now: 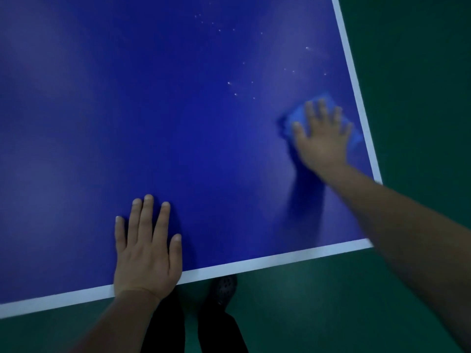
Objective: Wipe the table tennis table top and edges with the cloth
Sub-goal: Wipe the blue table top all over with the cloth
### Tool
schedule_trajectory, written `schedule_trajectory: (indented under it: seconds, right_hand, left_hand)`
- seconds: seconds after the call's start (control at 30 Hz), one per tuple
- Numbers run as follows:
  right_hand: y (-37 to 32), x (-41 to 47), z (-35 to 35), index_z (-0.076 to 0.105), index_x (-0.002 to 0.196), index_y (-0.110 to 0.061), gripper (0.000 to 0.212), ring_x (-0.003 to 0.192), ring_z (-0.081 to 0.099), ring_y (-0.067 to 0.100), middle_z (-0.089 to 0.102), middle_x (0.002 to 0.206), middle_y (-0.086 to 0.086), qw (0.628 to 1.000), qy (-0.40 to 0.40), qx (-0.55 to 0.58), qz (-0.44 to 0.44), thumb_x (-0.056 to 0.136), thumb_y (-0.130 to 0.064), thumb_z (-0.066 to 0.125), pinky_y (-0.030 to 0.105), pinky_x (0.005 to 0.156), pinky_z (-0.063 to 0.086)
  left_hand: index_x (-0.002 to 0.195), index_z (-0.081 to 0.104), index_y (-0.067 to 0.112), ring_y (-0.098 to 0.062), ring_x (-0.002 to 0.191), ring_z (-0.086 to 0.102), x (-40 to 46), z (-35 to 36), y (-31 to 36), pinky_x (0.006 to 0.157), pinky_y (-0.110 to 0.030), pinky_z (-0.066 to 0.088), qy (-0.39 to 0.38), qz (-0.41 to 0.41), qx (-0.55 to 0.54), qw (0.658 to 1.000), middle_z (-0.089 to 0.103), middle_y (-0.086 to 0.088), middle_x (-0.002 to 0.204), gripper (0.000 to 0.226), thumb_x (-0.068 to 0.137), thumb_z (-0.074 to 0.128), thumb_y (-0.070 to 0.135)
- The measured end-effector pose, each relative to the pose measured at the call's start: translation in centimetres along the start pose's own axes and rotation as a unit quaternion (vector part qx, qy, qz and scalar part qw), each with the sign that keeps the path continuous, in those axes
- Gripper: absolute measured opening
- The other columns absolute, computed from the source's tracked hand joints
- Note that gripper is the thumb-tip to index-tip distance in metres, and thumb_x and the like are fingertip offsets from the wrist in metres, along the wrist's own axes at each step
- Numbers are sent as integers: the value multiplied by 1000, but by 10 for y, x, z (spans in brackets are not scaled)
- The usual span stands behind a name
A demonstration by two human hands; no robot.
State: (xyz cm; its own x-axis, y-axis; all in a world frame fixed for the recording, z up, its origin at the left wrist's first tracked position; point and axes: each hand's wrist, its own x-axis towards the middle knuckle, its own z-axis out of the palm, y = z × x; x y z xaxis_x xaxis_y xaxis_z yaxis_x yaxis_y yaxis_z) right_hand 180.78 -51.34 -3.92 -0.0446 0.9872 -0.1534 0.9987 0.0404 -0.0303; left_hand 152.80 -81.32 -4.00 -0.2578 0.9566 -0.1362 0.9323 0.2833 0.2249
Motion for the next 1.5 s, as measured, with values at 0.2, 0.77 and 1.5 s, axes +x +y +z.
schedule_trajectory:
  seconds: [0.2,0.77,1.5]
  right_hand:
    - [2,-5,-3,12,162,-28,70,155,1,36,4,170,-1,991,18,44,125,100,-61,17,69,118,5]
    - [26,19,-10,9,162,-31,68,155,-4,33,1,170,-3,992,7,58,114,102,-62,19,67,119,0]
    - [-80,-80,14,21,161,-28,70,154,8,39,11,169,2,998,21,31,56,98,-60,18,69,118,6]
  left_hand:
    - [156,30,9,-30,156,8,1,0,0,124,-55,2,-7,0,8,1000,19,-15,166,65,100,26,41]
    - [155,31,6,-33,155,11,2,1,1,124,-56,3,4,6,24,1000,20,-18,165,68,96,29,42]
    - [136,52,6,-33,135,39,60,-25,-12,119,-52,19,107,-63,-102,987,48,-14,144,51,92,42,30]
